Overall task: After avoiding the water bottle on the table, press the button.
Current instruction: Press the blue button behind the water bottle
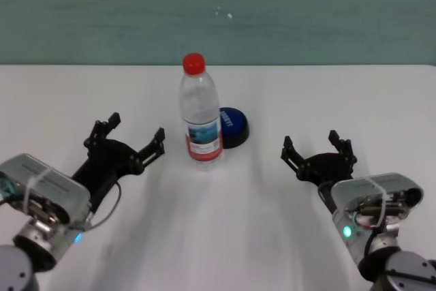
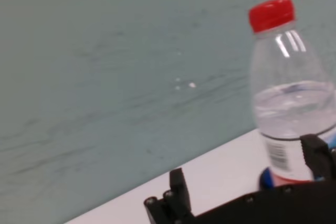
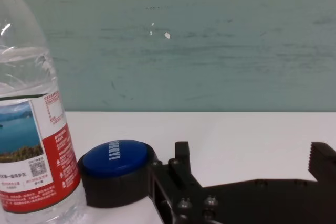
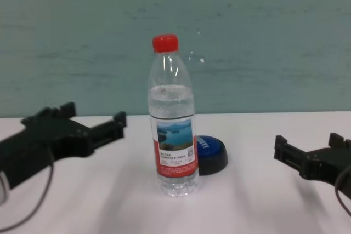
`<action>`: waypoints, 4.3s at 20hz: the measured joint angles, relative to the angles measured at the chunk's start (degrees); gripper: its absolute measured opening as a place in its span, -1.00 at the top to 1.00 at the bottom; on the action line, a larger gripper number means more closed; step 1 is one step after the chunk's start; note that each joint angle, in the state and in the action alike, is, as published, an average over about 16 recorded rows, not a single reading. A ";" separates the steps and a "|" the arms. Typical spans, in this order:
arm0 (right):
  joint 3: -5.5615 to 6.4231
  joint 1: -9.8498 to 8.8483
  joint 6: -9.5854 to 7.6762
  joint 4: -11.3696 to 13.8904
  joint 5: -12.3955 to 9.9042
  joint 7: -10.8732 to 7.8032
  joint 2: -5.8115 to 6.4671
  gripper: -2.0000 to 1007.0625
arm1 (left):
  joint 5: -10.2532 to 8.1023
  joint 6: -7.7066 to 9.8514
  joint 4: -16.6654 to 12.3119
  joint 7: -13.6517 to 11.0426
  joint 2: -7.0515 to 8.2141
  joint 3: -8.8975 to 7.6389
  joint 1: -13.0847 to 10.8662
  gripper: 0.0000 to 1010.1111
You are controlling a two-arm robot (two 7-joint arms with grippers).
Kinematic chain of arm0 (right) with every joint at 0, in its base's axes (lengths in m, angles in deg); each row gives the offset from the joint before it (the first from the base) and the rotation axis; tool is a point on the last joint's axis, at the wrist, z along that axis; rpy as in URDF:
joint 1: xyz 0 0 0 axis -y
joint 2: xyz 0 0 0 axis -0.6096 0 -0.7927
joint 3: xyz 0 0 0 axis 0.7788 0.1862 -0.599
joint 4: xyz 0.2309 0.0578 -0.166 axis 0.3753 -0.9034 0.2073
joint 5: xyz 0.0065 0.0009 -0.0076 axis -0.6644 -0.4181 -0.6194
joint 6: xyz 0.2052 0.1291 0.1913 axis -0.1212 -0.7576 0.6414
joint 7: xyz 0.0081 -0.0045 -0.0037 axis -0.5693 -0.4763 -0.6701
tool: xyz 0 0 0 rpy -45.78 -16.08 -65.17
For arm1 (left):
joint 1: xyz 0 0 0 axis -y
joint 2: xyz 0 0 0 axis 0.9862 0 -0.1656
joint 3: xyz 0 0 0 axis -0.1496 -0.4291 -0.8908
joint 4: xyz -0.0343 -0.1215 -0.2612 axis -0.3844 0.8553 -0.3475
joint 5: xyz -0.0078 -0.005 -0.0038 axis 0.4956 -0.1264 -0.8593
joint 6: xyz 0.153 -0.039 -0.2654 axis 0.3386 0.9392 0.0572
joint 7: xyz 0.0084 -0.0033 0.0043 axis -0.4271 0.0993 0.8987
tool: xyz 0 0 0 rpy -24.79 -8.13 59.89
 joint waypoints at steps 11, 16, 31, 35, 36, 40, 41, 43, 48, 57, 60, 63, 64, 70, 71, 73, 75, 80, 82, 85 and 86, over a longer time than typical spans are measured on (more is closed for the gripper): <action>0.00 0.00 0.00 0.00 0.00 0.00 0.00 -0.99 | 1.41 0.26 -0.19 -1.18 0.58 2.78 -1.22 -0.98; 0.00 0.00 0.00 0.00 0.00 0.00 0.00 -0.99 | 2.78 -0.73 -0.44 -0.91 1.25 3.53 -2.20 -0.98; 0.00 0.00 0.00 0.00 0.00 0.00 0.00 -0.99 | 3.55 -10.00 1.86 0.99 -0.14 2.43 -4.29 -0.98; 0.00 0.00 0.00 0.00 0.00 0.00 0.00 -0.99 | 3.04 -10.88 2.00 0.85 -0.60 1.91 -4.73 -0.98; 0.00 0.00 0.00 0.00 0.00 0.00 0.00 -0.99 | 2.98 -10.90 1.95 0.81 -0.67 1.81 -4.85 -0.98; 0.00 0.00 0.00 0.00 0.00 0.00 0.00 -0.99 | 2.72 -10.92 1.80 0.73 -0.87 1.36 -5.37 -0.98; 0.00 0.00 0.00 0.00 0.00 0.00 0.00 -0.99 | 2.68 -10.92 1.77 0.75 -0.92 1.25 -5.50 -0.98; 0.00 0.00 0.00 0.00 0.00 0.00 0.00 -0.99 | 2.61 -10.94 1.76 0.80 -1.05 1.05 -5.77 -0.98; 0.00 0.00 0.00 0.00 0.00 0.00 0.00 -0.99 | 2.45 -11.01 2.02 0.91 -1.38 0.60 -6.22 -0.98; 0.00 0.00 0.00 0.00 0.00 0.00 0.00 -0.99 | 2.22 -10.76 2.60 0.24 -1.30 0.53 -6.12 -0.98; 0.00 0.00 0.00 0.00 0.00 0.00 0.00 -0.99 | 2.31 -10.45 2.37 0.12 -1.08 0.53 -6.17 -0.98; 0.00 0.00 0.00 0.00 0.00 0.00 0.00 -0.99 | 2.45 -10.13 2.10 0.12 -0.86 0.51 -6.28 -0.98; 0.00 0.00 0.00 0.00 0.00 0.00 0.00 -0.99 | 2.51 -10.03 2.00 0.14 -0.80 0.51 -6.32 -0.98; 0.00 0.00 0.00 0.00 0.00 0.00 0.00 -0.99 | 2.78 -9.64 1.36 0.39 -0.52 0.36 -6.65 -0.98; 0.00 0.00 0.00 0.00 0.00 0.00 0.00 -0.99 | 2.79 -9.63 1.31 0.43 -0.51 0.33 -6.70 -0.98; 0.00 0.00 0.00 0.00 0.00 0.00 0.00 -0.99 | 2.79 -9.62 1.24 0.49 -0.49 0.29 -6.77 -0.98; 0.00 0.00 0.00 0.00 0.00 0.00 0.00 -0.99 | 2.79 -9.62 1.23 0.52 -0.50 0.28 -6.79 -0.98; 0.00 0.00 0.00 0.00 0.00 0.00 0.00 -0.99 | 2.77 -9.61 1.22 0.51 -0.48 0.29 -6.76 -0.98; 0.00 0.00 0.00 0.00 0.00 0.00 0.00 -0.99 | 2.77 -9.61 1.23 0.50 -0.48 0.30 -6.74 -0.98; 0.00 0.00 0.00 0.00 0.00 0.00 0.00 -0.99 | 2.76 -9.61 1.23 0.48 -0.47 0.31 -6.73 -0.98; 0.00 0.00 0.00 0.00 0.00 0.00 0.00 -0.99 | 2.76 -9.61 1.23 0.47 -0.47 0.31 -6.72 -0.98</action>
